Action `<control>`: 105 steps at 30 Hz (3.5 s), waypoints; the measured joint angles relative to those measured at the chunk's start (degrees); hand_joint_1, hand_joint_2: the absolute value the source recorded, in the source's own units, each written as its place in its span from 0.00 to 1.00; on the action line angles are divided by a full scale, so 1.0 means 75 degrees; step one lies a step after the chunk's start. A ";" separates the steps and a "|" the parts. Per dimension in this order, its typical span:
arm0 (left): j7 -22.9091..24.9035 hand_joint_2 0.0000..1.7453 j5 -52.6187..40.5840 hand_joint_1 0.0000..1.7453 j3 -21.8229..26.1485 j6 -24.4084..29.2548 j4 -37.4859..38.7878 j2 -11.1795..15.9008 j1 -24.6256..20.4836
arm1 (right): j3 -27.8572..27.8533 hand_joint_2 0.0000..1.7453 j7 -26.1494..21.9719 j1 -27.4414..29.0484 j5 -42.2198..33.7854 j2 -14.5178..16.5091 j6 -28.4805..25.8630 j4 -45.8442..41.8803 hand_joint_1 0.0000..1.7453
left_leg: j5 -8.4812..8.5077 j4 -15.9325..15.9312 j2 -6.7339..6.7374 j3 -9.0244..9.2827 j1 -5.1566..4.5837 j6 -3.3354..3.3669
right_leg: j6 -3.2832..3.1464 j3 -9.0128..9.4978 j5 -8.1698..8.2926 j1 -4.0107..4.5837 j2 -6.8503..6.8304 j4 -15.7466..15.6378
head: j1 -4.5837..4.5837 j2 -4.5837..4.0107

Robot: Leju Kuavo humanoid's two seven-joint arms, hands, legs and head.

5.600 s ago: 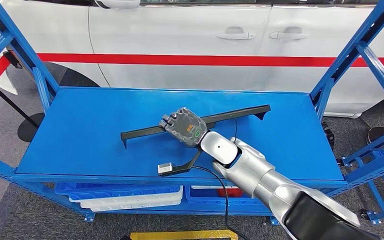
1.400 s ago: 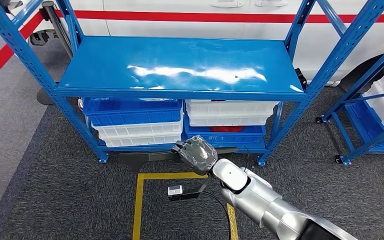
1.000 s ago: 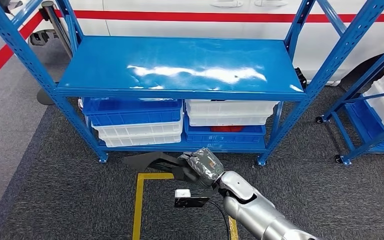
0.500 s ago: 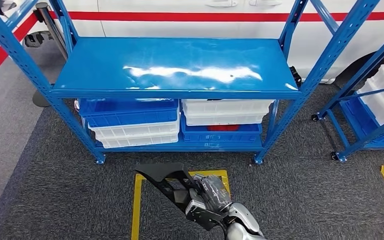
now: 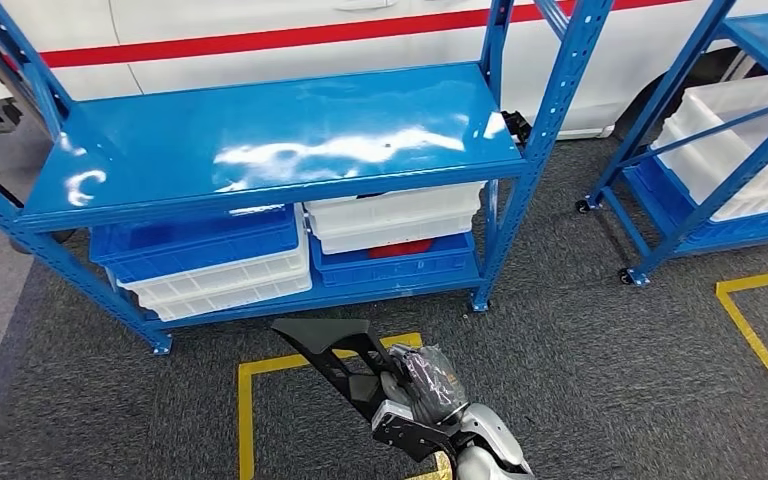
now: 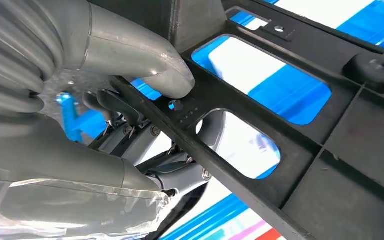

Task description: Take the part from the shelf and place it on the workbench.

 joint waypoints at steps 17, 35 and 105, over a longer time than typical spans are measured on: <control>-0.0055 1.00 0.0060 0.00 -0.0013 -0.0052 -0.0003 0.0009 0.0009 | -0.0049 1.00 0.0507 -0.0687 0.0630 -0.0737 0.0924 -0.0431 1.00 | 0.0988 -0.2337 0.0374 0.1118 -0.0091 0.0467 | 0.0416 -0.0852 -0.0467 -0.0025 -0.0348 0.1581 | 0.0002 0.0000; -0.0140 1.00 0.0193 0.00 -0.0035 -0.0017 -0.0003 0.0102 0.0128 | 0.0685 1.00 0.1238 -0.4034 -0.0315 -0.2927 0.2923 -0.1080 1.00 | 0.0840 -0.1704 -0.0423 0.0847 -0.0095 0.0238 | 0.0082 -0.0185 0.0174 -0.0001 0.0432 0.0057 | 0.0000 0.0000; -0.0401 1.00 0.0319 0.00 -0.0052 0.0517 -0.0006 0.0104 0.0297 | 0.3030 1.00 0.2347 -0.5903 -0.1989 -0.4881 0.2567 -0.1724 1.00 | 0.1058 -0.2272 -0.0042 0.0990 -0.0160 0.0547 | 0.0428 -0.1208 -0.0390 -0.0023 -0.0158 0.1522 | 0.0005 0.0000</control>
